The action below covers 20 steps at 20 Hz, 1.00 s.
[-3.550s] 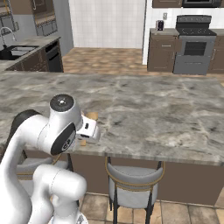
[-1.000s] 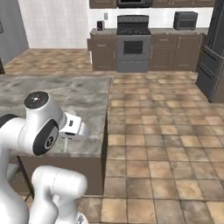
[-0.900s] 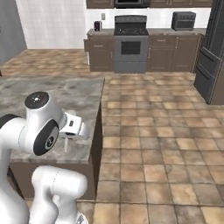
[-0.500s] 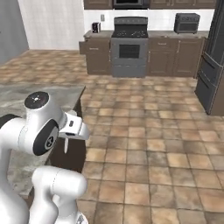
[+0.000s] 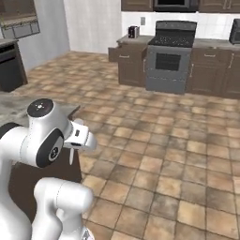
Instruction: Pick up the metallic utensils from the counter and place them in the open drawer. Make sure not to pick up any wooden utensils.
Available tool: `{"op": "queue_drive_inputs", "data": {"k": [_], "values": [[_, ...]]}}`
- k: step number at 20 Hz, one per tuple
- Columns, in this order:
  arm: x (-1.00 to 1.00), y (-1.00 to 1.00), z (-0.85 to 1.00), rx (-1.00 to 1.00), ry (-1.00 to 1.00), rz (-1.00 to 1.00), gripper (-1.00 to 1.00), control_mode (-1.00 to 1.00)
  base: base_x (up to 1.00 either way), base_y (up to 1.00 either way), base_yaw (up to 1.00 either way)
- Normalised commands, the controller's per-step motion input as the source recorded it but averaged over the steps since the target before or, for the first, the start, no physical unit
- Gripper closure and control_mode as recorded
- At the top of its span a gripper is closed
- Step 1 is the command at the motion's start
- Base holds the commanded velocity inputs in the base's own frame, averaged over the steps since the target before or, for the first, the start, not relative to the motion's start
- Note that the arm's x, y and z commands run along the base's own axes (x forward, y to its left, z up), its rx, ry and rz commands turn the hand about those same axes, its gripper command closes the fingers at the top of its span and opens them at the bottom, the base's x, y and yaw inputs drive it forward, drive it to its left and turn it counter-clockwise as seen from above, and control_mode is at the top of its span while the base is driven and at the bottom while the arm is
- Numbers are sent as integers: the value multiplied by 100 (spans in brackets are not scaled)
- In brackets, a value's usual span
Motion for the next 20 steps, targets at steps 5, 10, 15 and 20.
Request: {"op": "queue_drive_inputs", "data": {"k": [5,10,15,20], "values": [[0,0,0,0,0,0,100,100,100,-86,45],[0,0,0,0,0,0,100,100,100,-81,46],[0,0,0,0,0,0,100,100,100,-78,46],[0,0,0,0,0,0,100,100,100,-82,45]]}}
